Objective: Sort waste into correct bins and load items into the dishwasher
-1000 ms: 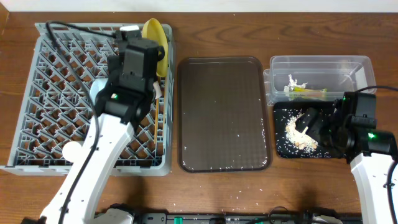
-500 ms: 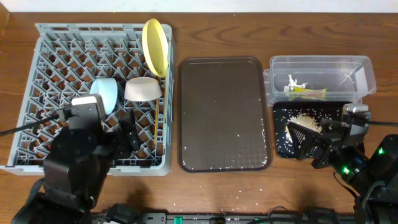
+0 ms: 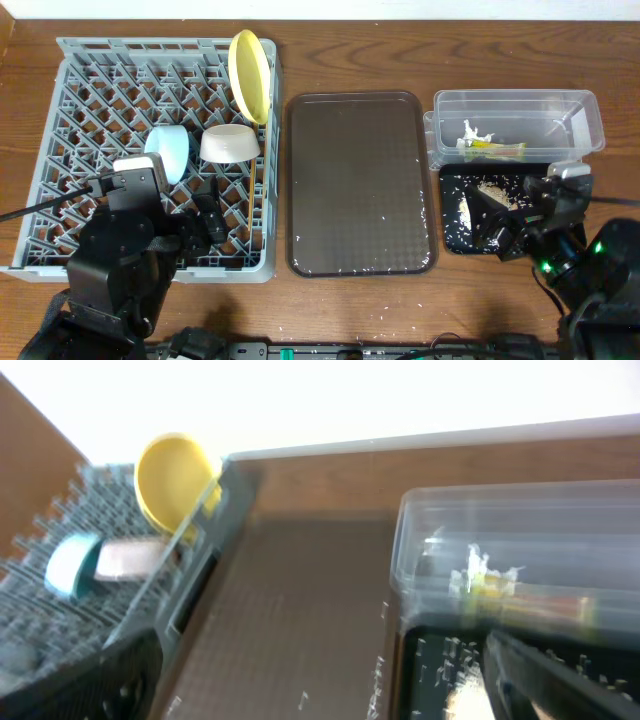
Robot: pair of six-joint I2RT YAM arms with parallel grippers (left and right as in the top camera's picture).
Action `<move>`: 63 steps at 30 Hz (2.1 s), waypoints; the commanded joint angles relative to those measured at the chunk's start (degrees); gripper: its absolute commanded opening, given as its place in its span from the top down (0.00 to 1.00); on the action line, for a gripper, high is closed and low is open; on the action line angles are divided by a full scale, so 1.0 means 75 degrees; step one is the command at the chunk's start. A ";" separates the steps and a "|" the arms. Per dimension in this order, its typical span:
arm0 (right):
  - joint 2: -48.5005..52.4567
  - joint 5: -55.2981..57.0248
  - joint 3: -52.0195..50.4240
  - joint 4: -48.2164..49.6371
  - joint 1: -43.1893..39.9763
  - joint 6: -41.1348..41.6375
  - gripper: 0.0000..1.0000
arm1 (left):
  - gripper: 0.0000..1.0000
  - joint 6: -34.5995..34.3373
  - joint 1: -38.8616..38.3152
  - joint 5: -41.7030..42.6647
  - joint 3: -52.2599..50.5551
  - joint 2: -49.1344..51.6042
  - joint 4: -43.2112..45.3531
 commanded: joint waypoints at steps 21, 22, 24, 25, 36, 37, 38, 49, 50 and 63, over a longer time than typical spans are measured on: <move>-0.4205 0.0525 -0.6321 0.4532 0.0131 -0.0568 0.01 | 0.06 -0.0017 0.0003 0.0020 0.0038 0.0012 -0.0009; -0.4197 0.0519 -0.6306 0.4529 0.0131 -0.0562 0.01 | 0.06 -0.0017 0.0003 0.0020 0.0041 0.0012 -0.0012; -0.4197 0.0522 -0.6306 0.4514 0.0131 -0.0565 0.01 | 0.06 -0.0017 0.0003 0.0020 0.0041 0.0012 -0.0009; -0.4194 0.0522 -0.6306 0.4508 0.0131 -0.0565 0.01 | 0.06 -0.0017 0.0003 0.0020 0.0041 0.0012 -0.0012; -0.4194 0.0522 -0.6306 0.4511 0.0131 -0.0565 0.01 | 0.05 -0.0017 0.0003 0.0020 0.0038 0.0012 -0.0009; -0.4194 0.0522 -0.6306 0.4511 0.0131 -0.0565 0.01 | 0.05 -0.0017 0.0003 0.0020 0.0038 0.0012 -0.0012; -0.4194 0.0522 -0.6306 0.4511 0.0131 -0.0565 0.01 | 0.05 -0.0017 0.0006 0.0020 0.0038 0.0009 -0.0009; -0.4194 0.0522 -0.6306 0.4511 0.0131 -0.0565 0.01 | 0.05 0.0128 0.1527 0.0487 -0.2081 -0.0868 0.2165; -0.4194 0.0522 -0.6306 0.4511 0.0131 -0.0565 0.01 | 0.05 0.0463 0.1702 0.0813 -0.2637 -0.1125 0.2958; -0.4194 0.0522 -0.6306 0.4511 0.0131 -0.0565 0.01 | 0.05 0.1288 0.2203 0.1731 -0.7889 -0.5269 0.6749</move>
